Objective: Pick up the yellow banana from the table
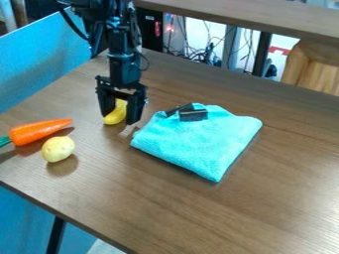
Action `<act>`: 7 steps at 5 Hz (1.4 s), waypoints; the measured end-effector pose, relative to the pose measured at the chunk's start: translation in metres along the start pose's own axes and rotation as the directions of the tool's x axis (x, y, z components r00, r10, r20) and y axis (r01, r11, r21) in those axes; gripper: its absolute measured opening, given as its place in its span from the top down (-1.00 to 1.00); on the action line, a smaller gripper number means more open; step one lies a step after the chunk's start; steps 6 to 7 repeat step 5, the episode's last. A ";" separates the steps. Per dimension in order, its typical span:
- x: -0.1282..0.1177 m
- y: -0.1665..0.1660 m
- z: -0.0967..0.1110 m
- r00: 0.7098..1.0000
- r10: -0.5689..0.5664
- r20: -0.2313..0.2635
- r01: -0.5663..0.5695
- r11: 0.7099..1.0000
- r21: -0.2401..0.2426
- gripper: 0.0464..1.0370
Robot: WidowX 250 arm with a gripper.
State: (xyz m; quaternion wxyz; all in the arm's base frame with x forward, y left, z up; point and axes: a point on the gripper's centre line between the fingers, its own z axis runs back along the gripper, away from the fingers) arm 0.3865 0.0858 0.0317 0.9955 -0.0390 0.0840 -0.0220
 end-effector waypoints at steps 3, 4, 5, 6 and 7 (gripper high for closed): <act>-0.038 -0.005 0.033 0.999 0.049 0.003 -0.049 0.993 0.112 -0.93; -0.066 -0.023 0.039 0.999 0.000 -0.050 0.009 0.983 0.182 -0.93; -0.112 -0.028 0.049 0.995 -0.043 -0.095 0.063 0.974 0.216 -0.93; -0.112 -0.028 0.049 0.995 -0.043 -0.095 0.063 0.974 0.216 -0.93; -0.112 -0.028 0.049 0.995 -0.043 -0.095 0.063 0.974 0.216 -0.93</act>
